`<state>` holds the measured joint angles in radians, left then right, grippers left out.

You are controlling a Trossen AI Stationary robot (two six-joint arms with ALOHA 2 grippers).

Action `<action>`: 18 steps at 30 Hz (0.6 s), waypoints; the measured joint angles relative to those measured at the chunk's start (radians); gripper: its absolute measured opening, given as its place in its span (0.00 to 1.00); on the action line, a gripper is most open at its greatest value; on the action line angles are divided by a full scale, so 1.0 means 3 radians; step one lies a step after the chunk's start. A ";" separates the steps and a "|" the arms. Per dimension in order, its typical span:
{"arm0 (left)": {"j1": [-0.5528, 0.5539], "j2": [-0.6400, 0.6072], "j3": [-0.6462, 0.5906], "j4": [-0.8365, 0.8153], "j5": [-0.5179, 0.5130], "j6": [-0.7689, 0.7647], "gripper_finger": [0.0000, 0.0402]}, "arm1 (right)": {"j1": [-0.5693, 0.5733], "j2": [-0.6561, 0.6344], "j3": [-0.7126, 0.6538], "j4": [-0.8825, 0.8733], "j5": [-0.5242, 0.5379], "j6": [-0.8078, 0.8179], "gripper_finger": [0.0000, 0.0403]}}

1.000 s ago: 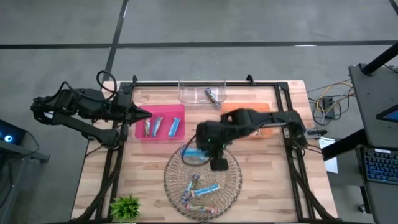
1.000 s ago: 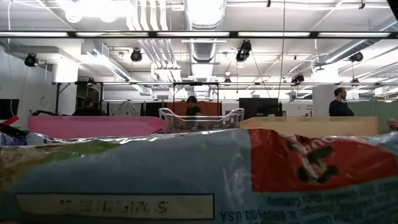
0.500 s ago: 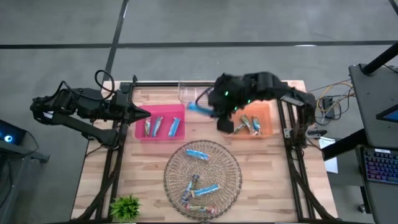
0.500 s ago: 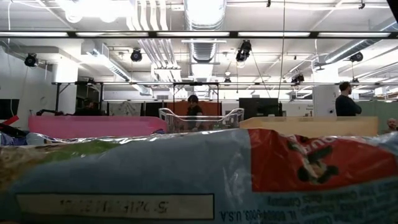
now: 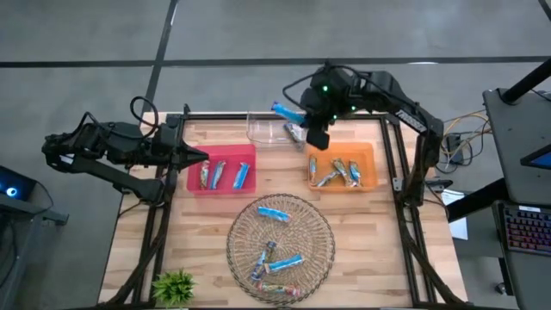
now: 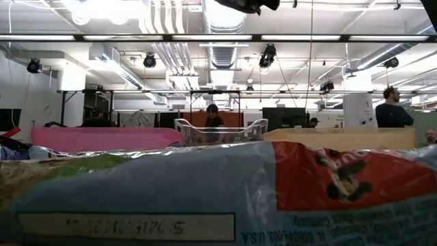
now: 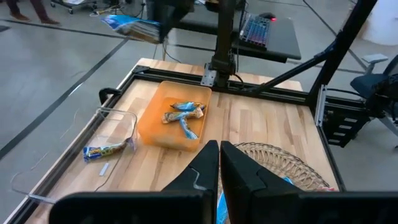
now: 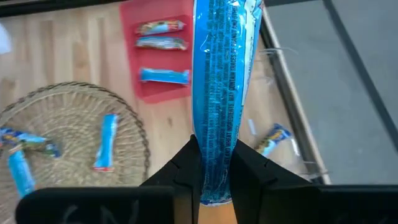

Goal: Pick and place Granola Bars by type
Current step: Put the blue granola bar into the transparent bin

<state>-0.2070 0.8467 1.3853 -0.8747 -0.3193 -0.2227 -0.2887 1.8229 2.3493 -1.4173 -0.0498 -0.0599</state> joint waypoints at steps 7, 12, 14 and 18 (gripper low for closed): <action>0.0000 0.0000 0.0000 0.0007 -0.0191 -0.0040 0.00 | -0.0285 0.0023 -0.0001 0.0021 -0.0023 -0.0114 0.13; 0.0000 0.0025 0.0000 0.0018 -0.0274 -0.0024 0.00 | -0.0457 0.0060 -0.0009 0.0150 -0.0050 -0.0169 0.13; 0.0000 0.0043 0.0000 0.0023 -0.0319 -0.0021 0.00 | -0.0541 0.0086 -0.0008 0.0203 -0.0119 -0.0149 0.13; 0.0000 0.0060 0.0000 0.0025 -0.0354 -0.0011 0.00 | -0.0685 0.0190 -0.0009 0.0301 -0.0306 -0.0090 0.13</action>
<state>-0.2070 0.8647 1.3853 -0.8671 -0.4255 -0.2261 -0.4942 1.8799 2.3466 -1.3271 -0.1415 -0.0868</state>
